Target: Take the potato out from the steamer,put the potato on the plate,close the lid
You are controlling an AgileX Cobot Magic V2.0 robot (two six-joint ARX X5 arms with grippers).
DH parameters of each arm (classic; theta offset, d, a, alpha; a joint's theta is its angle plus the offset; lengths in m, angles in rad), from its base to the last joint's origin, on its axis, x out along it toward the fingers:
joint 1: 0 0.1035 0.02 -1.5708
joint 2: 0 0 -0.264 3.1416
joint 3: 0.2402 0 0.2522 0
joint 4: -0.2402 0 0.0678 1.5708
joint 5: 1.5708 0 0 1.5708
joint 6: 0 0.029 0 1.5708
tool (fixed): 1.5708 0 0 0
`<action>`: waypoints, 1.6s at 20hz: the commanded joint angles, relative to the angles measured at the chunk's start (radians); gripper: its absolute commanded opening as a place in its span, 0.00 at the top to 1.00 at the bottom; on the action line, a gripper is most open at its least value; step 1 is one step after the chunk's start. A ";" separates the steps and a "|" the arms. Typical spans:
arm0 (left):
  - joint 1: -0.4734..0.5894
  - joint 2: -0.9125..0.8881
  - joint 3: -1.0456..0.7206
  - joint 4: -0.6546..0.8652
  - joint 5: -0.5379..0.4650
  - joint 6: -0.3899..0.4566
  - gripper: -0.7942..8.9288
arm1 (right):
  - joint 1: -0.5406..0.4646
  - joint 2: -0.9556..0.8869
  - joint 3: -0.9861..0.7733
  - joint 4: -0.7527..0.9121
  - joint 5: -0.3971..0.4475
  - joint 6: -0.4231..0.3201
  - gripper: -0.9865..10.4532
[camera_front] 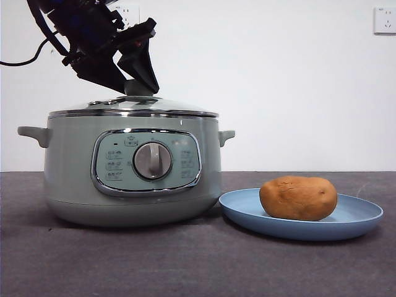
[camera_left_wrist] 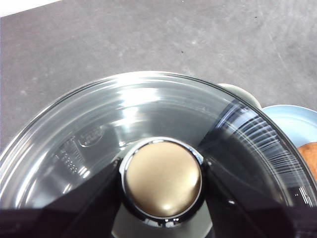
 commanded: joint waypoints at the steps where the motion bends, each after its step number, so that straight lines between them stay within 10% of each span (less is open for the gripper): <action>1: 0.001 0.002 -0.013 -0.007 -0.039 -0.006 0.82 | 0.001 0.000 0.002 -0.009 -0.001 0.011 0.50; 4: 0.002 0.002 -0.013 0.040 -0.066 -0.006 0.58 | 0.001 0.000 0.002 -0.026 -0.001 0.011 0.50; 13: 0.007 -0.027 0.070 0.068 -0.069 -0.007 0.58 | 0.001 0.000 0.002 -0.031 -0.001 0.010 0.50; 27: 0.006 -0.324 0.479 -0.595 0.079 0.028 0.58 | 0.003 -0.003 0.003 -0.029 -0.010 -0.013 0.50; 30: 0.005 -0.401 0.479 -0.747 0.080 0.067 0.61 | 0.003 -0.003 0.006 -0.029 -0.012 -0.013 0.61; 32: 0.001 -0.428 0.479 -0.833 0.166 0.144 0.96 | 0.003 -0.005 0.006 -0.029 -0.045 -0.022 0.88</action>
